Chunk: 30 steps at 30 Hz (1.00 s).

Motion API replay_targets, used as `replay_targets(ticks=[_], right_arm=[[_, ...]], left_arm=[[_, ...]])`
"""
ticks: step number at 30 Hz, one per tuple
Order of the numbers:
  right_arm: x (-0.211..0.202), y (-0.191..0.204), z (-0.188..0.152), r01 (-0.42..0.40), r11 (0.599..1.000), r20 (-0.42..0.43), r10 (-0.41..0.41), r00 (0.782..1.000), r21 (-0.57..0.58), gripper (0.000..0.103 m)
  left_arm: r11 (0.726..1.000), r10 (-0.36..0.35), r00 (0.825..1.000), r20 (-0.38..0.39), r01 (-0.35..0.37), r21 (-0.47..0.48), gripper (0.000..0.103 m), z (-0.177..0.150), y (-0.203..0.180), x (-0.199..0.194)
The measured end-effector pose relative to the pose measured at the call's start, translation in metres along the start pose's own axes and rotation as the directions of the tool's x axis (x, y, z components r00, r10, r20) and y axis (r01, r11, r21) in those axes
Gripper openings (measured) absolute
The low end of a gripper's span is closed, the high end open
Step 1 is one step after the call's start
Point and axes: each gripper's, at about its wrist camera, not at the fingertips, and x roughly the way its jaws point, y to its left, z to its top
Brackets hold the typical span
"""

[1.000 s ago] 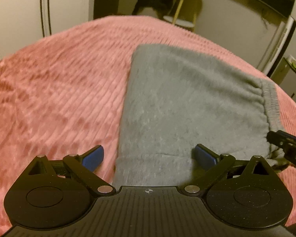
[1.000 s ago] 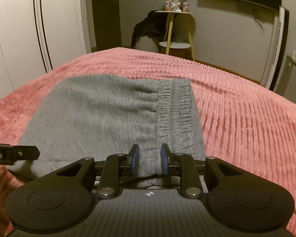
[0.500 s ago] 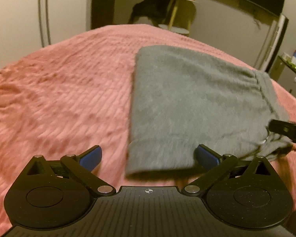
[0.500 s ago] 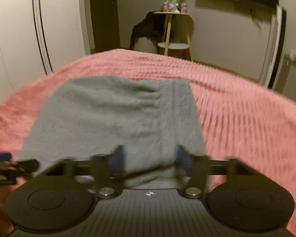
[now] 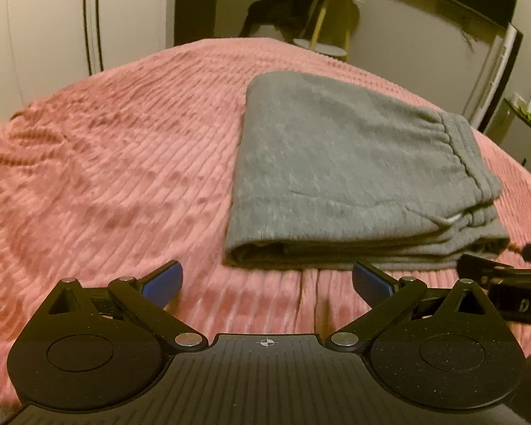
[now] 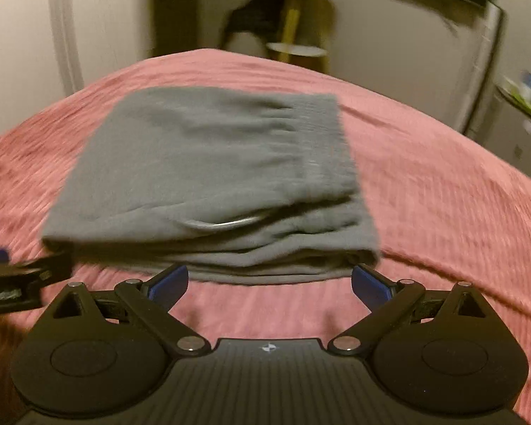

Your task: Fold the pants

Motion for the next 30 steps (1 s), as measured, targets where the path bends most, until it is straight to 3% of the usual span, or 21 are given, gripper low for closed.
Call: replay_targets(ticks=[6,11,30], right_arm=[[-0.001,0.007,-0.002,0.049,0.998,0.001,-0.049,0.999,-0.036,0.099],[0.002,-0.002,-0.001,0.046,0.999,-0.012,-0.046,0.999,0.014,0.099],[0.006,0.001,-0.002,0.048,0.999,-0.030,-0.048,0.998,-0.002,0.099]], left_arm=[[1.000,0.006,1.000,-0.007,-0.006,0.014,0.103,-0.003,-0.002,-0.001],[1.000,0.004,1.000,-0.019,-0.004,0.007,0.103,-0.003,0.001,0.003],[1.000,0.001,1.000,-0.021,-0.001,0.008,0.103,-0.003,0.000,0.004]])
